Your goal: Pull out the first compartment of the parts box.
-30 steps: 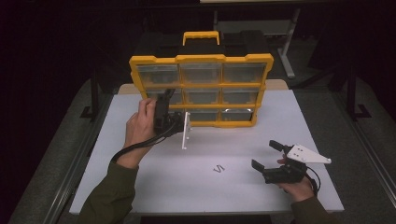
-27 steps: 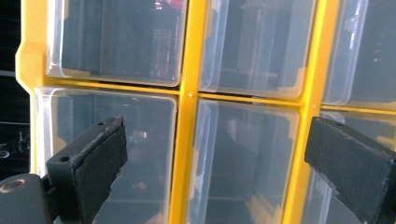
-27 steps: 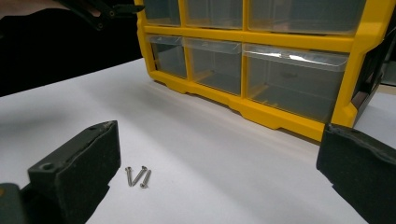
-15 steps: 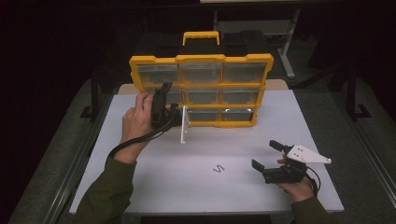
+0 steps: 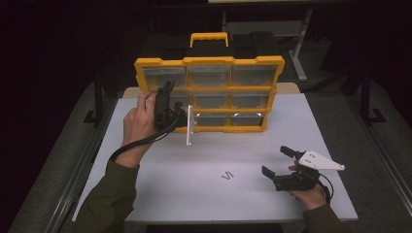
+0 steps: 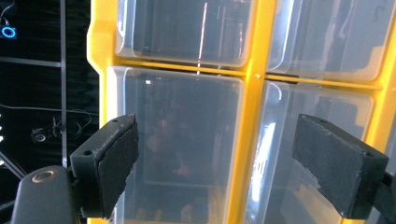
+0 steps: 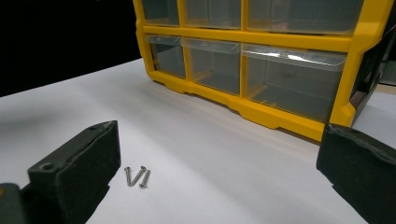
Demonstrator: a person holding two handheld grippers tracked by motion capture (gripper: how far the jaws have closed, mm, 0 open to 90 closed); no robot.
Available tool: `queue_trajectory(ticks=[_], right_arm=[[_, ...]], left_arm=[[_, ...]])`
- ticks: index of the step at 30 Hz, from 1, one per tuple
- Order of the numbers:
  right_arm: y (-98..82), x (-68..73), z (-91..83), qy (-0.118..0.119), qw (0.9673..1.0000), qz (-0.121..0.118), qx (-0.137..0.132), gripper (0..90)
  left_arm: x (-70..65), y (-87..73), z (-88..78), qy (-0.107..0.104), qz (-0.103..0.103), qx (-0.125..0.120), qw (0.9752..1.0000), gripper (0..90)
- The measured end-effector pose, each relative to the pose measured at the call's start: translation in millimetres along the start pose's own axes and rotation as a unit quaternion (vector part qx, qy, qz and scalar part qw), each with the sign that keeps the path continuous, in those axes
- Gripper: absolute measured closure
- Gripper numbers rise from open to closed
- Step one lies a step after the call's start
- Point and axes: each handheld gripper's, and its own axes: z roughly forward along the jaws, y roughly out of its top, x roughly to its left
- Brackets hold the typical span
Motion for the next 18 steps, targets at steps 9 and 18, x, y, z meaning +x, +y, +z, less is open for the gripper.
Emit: queue_trajectory(ticks=[9, 18], right_arm=[[0.0, 0.0, 0.2, 0.000, 1.0000, -0.001, 0.000, 0.0], [-0.1, 0.1, 0.3, 0.000, 1.0000, -0.001, 0.001, 0.0]], left_arm=[[5.9, -0.3, -0.6, 0.007, -0.002, -0.007, 0.9999, 14.3], [11.4, 0.4, -1.2, 0.028, 0.007, -0.009, 0.9996, 16.2]])
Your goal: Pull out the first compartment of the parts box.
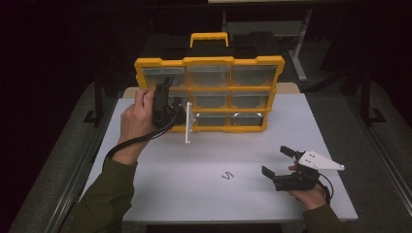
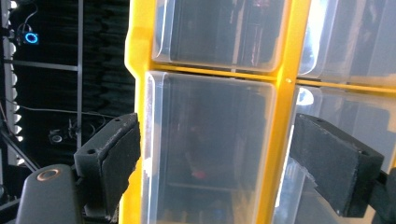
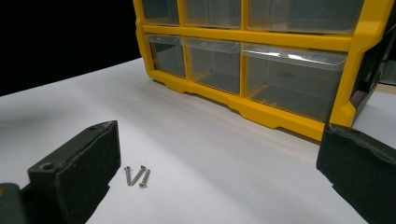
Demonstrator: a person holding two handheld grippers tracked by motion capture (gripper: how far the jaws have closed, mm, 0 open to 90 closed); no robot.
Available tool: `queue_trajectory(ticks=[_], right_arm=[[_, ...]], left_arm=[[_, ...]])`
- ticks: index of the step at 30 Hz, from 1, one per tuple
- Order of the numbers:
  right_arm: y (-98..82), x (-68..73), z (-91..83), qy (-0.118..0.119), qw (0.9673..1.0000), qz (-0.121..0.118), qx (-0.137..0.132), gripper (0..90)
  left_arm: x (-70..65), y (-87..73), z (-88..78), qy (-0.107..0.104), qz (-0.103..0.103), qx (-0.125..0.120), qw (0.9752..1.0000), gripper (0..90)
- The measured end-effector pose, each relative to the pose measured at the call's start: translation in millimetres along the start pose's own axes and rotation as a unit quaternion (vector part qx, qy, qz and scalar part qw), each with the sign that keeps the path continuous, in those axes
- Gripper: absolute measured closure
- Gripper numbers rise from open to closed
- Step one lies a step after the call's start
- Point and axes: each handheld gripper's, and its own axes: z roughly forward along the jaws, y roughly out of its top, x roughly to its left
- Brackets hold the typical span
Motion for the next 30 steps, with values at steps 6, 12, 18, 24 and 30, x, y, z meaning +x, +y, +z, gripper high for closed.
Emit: queue_trajectory(ticks=[6, 12, 18, 24, 30], right_arm=[[0.1, -0.2, -0.4, 0.000, 1.0000, 0.002, 0.000, 0.0], [0.1, -0.1, -0.3, 0.000, 1.0000, 0.002, -0.001, 0.0], [0.2, -0.3, -0.3, 0.000, 1.0000, 0.002, -0.002, 0.0], [0.2, -0.6, -0.4, 0.000, 1.0000, 0.003, -0.003, 0.0], [0.3, -0.4, -0.6, 0.000, 1.0000, 0.003, -0.004, 0.0]], left_arm=[[4.2, -2.2, 2.3, 0.008, 0.002, 0.001, 1.0000, 22.3], [6.7, -4.3, 5.1, 0.021, 0.003, 0.005, 0.9998, 26.1], [9.4, -7.5, 8.4, 0.035, 0.004, 0.015, 0.9993, 29.5], [14.5, -10.2, 11.2, 0.050, 0.005, 0.019, 0.9986, 33.5], [19.2, -11.2, 13.1, 0.057, 0.012, 0.023, 0.9981, 36.9]])
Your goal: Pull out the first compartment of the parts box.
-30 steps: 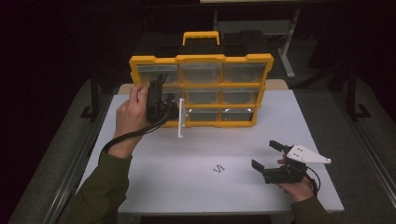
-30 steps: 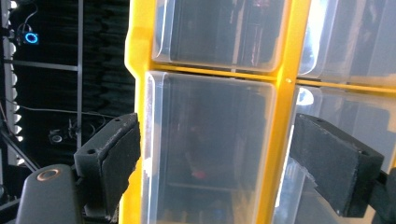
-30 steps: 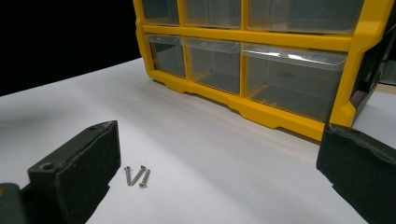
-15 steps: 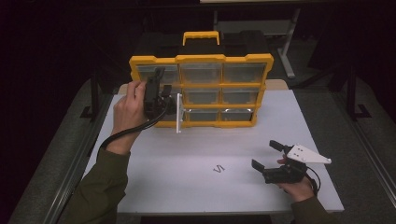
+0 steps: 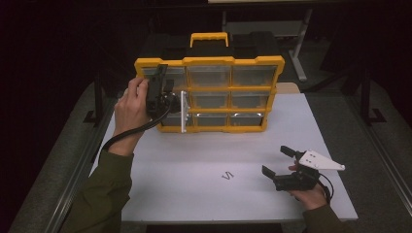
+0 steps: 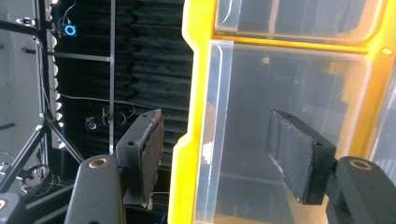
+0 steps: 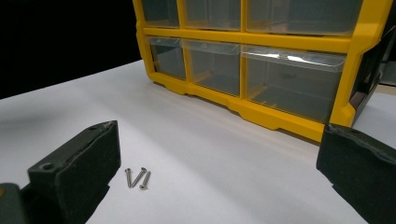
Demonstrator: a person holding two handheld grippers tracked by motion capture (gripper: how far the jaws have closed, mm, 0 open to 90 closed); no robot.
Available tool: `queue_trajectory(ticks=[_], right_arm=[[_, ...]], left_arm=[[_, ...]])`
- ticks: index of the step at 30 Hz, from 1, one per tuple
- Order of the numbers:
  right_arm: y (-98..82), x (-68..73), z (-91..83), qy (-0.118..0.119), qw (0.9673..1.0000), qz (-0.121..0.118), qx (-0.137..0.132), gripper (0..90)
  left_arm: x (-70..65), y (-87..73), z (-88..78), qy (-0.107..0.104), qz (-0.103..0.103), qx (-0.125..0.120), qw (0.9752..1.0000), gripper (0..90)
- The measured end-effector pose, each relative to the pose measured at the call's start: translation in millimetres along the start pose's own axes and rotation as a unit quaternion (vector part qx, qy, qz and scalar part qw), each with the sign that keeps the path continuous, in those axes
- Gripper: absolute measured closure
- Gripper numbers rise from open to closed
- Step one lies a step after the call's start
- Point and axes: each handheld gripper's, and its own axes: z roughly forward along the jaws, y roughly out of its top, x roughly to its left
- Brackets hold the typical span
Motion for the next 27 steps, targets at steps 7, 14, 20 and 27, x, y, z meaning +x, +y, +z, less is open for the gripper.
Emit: queue_trajectory(ticks=[7, 14, 20, 27], right_arm=[[0.0, -0.1, 0.0, 0.000, 1.0000, 0.000, 0.000, 0.0], [0.0, 0.0, 0.1, 0.000, 1.0000, 0.000, 0.000, 0.0], [0.0, 0.1, 0.0, 0.000, 1.0000, 0.000, 0.000, 0.0], [0.0, 0.2, 0.0, 0.000, 1.0000, 0.000, 0.001, 0.0]], left_arm=[[0.8, -3.7, 3.8, 0.002, 0.003, 0.004, 1.0000, 39.3], [2.3, -4.7, 4.5, 0.002, 0.010, 0.010, 0.9999, 43.7], [3.3, -5.4, 4.9, 0.000, 0.014, 0.011, 0.9998, 47.2], [4.6, -6.2, 5.1, -0.002, 0.012, 0.015, 0.9998, 53.0]])
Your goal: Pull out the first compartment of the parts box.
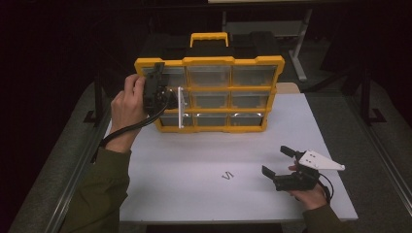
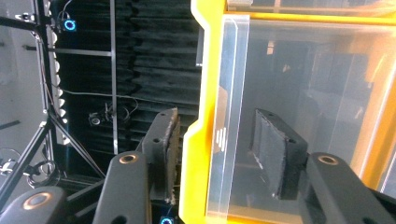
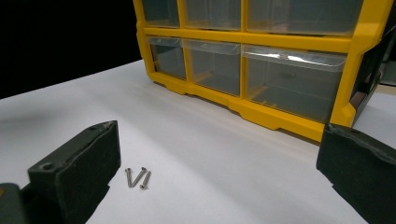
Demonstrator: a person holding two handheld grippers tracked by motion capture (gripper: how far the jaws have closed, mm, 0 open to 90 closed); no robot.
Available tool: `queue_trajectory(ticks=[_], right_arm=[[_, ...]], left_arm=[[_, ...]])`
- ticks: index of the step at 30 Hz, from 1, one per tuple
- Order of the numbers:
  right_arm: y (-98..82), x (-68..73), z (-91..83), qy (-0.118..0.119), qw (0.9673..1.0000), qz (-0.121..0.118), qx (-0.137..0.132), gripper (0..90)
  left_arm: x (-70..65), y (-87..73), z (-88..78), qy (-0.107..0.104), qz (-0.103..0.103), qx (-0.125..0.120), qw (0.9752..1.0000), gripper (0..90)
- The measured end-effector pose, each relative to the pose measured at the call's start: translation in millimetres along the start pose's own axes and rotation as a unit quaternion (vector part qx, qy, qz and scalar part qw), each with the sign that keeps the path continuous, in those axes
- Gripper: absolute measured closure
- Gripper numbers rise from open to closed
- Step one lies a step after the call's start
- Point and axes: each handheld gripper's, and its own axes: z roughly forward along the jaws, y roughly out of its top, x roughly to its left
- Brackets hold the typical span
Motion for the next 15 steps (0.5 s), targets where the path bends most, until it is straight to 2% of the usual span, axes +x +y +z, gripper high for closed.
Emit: queue_trajectory(ticks=[3, 15], right_arm=[[0.1, -0.1, 0.0, 0.000, 1.0000, 0.000, -0.001, 0.0], [0.0, 0.2, 0.0, 0.000, 1.0000, 0.000, 0.001, 0.0]], left_arm=[[0.1, 0.3, 0.1, 0.002, 0.000, 0.003, 1.0000, 55.8], [2.8, 1.8, 0.9, -0.014, 0.006, 0.014, 0.9998, 64.3]])
